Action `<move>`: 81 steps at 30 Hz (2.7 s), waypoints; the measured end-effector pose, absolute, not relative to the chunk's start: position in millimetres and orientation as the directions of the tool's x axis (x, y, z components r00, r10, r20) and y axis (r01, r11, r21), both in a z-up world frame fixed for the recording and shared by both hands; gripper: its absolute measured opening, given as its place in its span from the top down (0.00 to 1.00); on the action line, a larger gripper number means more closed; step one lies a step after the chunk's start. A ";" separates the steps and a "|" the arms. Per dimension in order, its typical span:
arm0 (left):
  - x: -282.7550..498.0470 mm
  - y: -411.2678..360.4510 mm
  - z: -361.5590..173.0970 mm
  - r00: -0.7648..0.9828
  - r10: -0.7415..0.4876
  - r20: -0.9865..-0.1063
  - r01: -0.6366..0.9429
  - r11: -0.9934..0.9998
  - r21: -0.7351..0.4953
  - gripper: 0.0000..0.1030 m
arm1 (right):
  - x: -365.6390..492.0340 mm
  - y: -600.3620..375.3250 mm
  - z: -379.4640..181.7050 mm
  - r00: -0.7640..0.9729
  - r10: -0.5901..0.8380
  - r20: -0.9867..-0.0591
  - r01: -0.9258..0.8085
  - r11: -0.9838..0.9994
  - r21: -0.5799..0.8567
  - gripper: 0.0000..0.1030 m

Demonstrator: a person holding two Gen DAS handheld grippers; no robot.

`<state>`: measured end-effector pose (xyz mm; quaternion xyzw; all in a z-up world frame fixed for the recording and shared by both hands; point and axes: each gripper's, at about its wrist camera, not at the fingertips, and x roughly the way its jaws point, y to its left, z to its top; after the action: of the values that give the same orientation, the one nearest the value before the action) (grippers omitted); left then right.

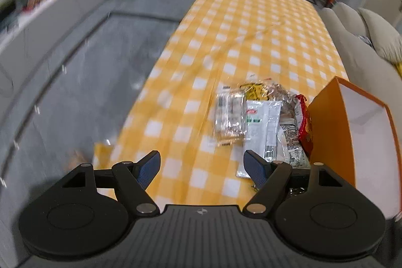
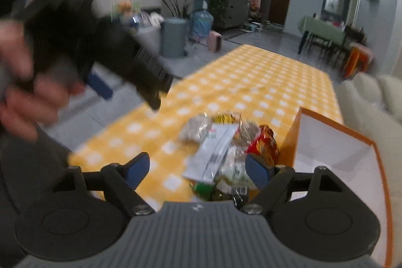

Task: Organize snacks
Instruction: 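Move both tools back toward the snack pile, then grasp the dark bottle-shaped snack bag with the right tool, then carry the dark bag into the box with right tool while left tool grasps the green sausage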

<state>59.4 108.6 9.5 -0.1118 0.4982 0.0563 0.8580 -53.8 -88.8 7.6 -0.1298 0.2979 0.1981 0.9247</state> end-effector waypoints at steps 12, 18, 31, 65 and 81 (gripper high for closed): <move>74.5 117.9 -17.5 0.428 -0.113 -0.897 -0.225 0.947 -0.227 0.14 | -26.6 -49.0 -102.0 0.769 -0.155 -0.620 -0.188 0.872 -0.452 0.23; 77.6 118.2 -22.8 0.414 -0.092 -0.906 -0.241 0.948 -0.206 0.14 | -20.6 -41.4 -131.2 0.773 -0.234 -0.590 -0.172 0.817 -0.550 0.23; 77.6 121.3 -25.0 0.398 -0.083 -0.913 -0.271 0.941 -0.204 0.14 | -12.6 -38.3 -138.9 0.804 -0.249 -0.540 -0.130 0.812 -0.569 0.20; 68.1 105.0 -13.2 0.549 -0.160 -0.821 -0.049 0.974 -0.222 0.15 | -17.3 -94.2 -38.9 0.856 0.111 -0.504 -0.171 0.982 -0.075 0.64; 54.5 -24.1 -66.3 0.470 -0.258 -0.844 0.502 0.865 0.015 0.21 | 6.6 -229.3 24.8 0.868 0.216 -0.448 -0.039 0.927 0.373 0.64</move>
<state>54.5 -24.1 -66.3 0.1317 0.4636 -0.2241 0.8471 6.6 -229.3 24.8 0.1786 0.2483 0.0672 0.9497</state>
